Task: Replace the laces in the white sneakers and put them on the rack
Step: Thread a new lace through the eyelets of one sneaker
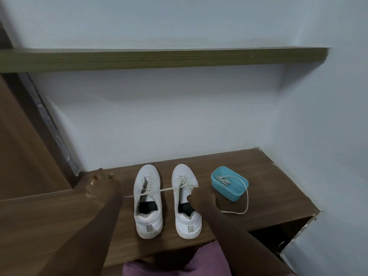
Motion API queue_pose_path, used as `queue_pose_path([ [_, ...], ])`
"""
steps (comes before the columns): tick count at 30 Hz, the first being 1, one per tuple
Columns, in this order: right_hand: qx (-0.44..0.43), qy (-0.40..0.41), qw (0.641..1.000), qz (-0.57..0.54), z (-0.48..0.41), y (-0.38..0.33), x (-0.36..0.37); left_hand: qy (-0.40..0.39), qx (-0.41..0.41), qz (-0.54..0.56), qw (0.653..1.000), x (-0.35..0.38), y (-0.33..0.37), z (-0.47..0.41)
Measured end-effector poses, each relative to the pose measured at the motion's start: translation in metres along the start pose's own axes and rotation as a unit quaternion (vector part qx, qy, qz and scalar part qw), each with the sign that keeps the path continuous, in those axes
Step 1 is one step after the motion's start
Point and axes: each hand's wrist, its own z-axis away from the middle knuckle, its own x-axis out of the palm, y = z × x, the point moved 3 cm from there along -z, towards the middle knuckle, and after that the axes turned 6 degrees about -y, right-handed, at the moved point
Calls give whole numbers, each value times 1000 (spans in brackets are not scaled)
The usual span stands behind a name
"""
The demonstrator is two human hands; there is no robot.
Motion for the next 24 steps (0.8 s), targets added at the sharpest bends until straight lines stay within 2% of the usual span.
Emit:
queue_pose_path([
  [2,-10,6,1000,19,1,-1,-2,-68,110,-80,988,14,14,13],
  [4,-22,5,999,44,1,-1,-2,-137,243,-168,946,32,34,33],
  [5,-26,3,998,54,1,-1,-1,-185,282,-194,921,41,46,44],
  [8,-30,-1,997,69,1,-1,2,-352,309,-235,852,67,68,77],
  [10,-31,-3,997,67,1,0,1,-397,303,-256,828,76,74,89],
  [15,-24,-5,998,62,-1,2,2,-406,237,-253,845,77,71,88],
  [18,-37,-1,996,82,-2,0,4,-353,180,-223,891,71,60,71],
  [21,-33,0,996,82,-4,1,5,-325,145,-213,910,55,49,51],
  [24,-43,-1,995,91,-4,0,7,-277,76,-208,935,46,20,20],
])
